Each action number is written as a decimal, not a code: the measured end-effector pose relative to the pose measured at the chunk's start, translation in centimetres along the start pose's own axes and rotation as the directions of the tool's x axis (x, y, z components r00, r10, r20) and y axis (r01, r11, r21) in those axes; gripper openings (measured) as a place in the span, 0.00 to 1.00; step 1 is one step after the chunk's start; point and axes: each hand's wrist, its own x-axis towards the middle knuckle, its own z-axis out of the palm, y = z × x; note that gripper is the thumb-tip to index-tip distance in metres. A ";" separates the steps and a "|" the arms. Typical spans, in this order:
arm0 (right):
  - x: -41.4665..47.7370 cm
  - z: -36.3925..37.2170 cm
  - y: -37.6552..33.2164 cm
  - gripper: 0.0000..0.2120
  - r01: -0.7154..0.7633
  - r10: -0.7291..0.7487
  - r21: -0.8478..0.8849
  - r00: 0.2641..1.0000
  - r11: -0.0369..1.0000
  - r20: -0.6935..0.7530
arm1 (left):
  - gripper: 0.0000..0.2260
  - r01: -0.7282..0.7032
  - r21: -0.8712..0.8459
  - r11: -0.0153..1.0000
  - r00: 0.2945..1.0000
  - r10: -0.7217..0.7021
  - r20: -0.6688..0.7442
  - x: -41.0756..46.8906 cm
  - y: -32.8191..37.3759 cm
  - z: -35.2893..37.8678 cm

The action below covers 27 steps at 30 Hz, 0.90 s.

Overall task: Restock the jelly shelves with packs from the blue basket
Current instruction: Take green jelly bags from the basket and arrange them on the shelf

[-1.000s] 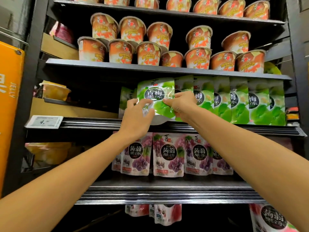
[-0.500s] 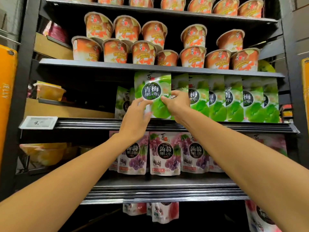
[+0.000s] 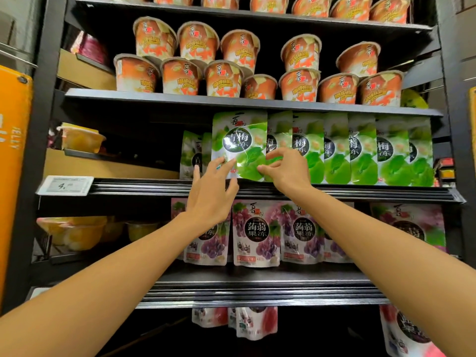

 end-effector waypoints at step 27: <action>-11.6 1.5 4.1 0.07 0.244 -0.183 0.240 0.951 0.940 -0.249 | 0.11 0.042 -0.417 0.908 0.983 -0.112 -0.144 -8.7 1.1 -0.1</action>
